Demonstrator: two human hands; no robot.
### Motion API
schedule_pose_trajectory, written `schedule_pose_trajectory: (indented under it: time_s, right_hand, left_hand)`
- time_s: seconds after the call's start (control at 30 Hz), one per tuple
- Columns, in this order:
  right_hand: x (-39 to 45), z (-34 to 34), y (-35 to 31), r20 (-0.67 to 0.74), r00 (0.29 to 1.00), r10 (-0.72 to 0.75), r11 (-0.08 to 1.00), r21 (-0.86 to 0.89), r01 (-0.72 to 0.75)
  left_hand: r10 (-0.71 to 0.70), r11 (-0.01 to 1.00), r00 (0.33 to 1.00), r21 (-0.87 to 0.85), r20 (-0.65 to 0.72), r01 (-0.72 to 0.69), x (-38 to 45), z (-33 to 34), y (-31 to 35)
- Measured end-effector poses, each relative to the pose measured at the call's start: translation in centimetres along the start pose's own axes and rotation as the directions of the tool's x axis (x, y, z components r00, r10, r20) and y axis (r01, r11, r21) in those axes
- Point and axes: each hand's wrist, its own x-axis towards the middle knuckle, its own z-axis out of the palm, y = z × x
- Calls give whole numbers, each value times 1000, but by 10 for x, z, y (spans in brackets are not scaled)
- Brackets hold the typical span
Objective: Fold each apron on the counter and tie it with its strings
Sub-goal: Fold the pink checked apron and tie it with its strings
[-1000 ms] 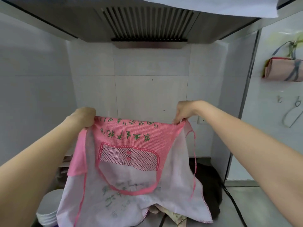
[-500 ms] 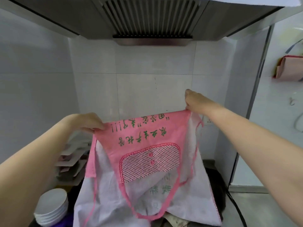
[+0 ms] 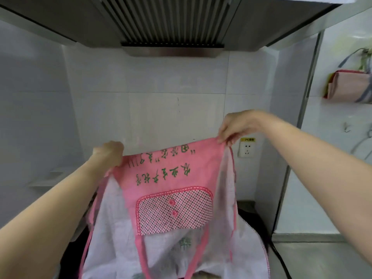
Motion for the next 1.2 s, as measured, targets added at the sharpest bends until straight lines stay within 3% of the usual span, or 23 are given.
schedule_pose_trajectory:
  time_s: [0.03, 0.07, 0.13, 0.17, 0.2, 0.27, 0.33, 0.4, 0.53, 0.67, 0.8, 0.93, 1.07, 1.2]
  right_hand:
    - [-2, -8, 5, 50, 987, 154, 976, -166, -143]
    - [-4, -16, 8, 57, 945, 322, 884, -374, -279]
    - [-8, -35, 8, -117, 861, 495, 580, -693, -428]
    - [-9, -43, 4, -279, 854, 439, 477, -733, -485]
    - [-8, -50, 0, -429, 857, 287, 470, -716, -516]
    - [5, -58, -12, -687, 723, -68, 605, -605, -518]
    - [35, -40, -29, -743, 600, -296, 725, -584, -366]
    - [75, 0, -36, -658, 648, -384, 735, -642, -217]
    - [150, 115, -12, -442, 841, -313, 822, -569, 7]
    - [195, 231, 17, -208, 945, -253, 865, -487, 124]
    - [218, 308, 32, -45, 977, -207, 902, -395, 173]
    - [233, 360, 45, 71, 965, -253, 874, -411, 259]
    - [237, 381, 55, 201, 928, -313, 827, -424, 370]
    - [202, 390, 69, 88, 933, -349, 870, -339, 357]
  left_hand:
    - [107, 994, 992, -13, 66, -107, 2, 2, 11]
    - [204, 979, 965, -51, 165, -198, 3, 4, 24]
    - [384, 911, 846, -299, 370, -283, -4, 8, 56]
    - [484, 845, 768, -450, 420, -287, -14, 8, 74]
    - [593, 754, 680, -594, 431, -281, -27, 5, 93]
    - [778, 506, 507, -848, 370, -158, -48, 0, 124]
    - [859, 366, 389, -931, 332, -14, -57, 7, 140]
    - [856, 404, 337, -914, 392, 38, -57, 35, 140]
    - [666, 594, 409, -775, 624, 215, -61, 148, 104]
    - [469, 696, 380, -599, 797, 396, -92, 250, 64]
    - [399, 720, 285, -490, 872, 491, -118, 310, 45]
    - [367, 733, 267, -454, 891, 506, -128, 338, 44]
    - [292, 751, 323, -425, 900, 506, -123, 347, 41]
    - [172, 827, 459, -381, 872, 414, -119, 354, 37]
